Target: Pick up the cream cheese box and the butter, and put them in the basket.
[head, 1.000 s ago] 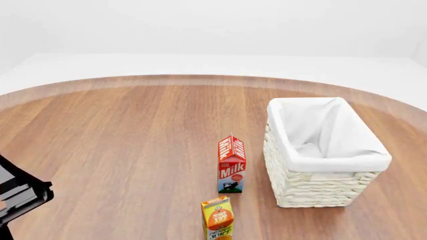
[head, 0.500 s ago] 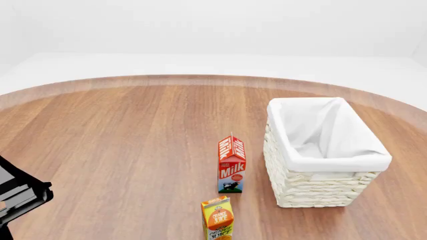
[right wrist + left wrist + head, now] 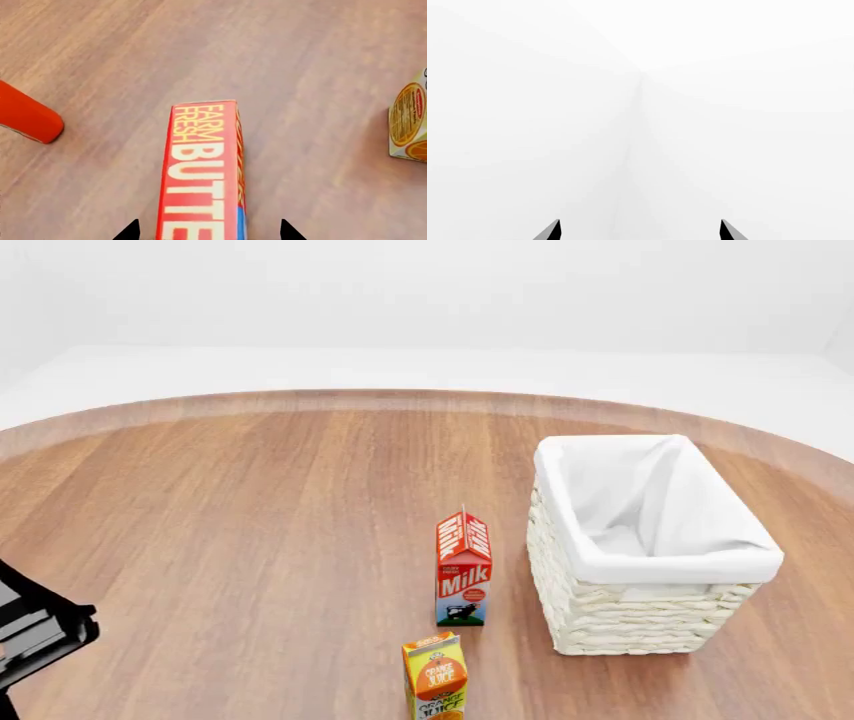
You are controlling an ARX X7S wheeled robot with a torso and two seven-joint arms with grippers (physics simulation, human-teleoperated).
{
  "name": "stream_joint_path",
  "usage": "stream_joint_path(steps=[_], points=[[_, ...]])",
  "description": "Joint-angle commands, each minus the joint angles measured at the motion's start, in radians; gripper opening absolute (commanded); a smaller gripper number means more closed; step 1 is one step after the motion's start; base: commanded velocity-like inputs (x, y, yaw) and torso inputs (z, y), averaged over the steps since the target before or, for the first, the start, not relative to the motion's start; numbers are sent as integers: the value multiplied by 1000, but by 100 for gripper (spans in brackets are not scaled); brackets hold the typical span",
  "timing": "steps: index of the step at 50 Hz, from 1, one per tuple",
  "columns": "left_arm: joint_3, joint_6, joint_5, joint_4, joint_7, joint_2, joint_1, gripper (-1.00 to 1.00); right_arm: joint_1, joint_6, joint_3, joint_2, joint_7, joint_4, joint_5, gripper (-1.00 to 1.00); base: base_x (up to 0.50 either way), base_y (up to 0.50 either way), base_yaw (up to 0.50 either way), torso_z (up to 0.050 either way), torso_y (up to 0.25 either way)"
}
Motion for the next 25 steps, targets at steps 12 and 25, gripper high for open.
stream_joint_path(steps=[12,25], points=[[-34,-10,0,12,22,21,4,100,27,-13,-3,-19,-90,31,1,100,0,0,0,0,0],[-32,-12,2,16,22,20,5,100,24,-28,-23,-14,-123,71,-3,100,0,0,0,0,0]])
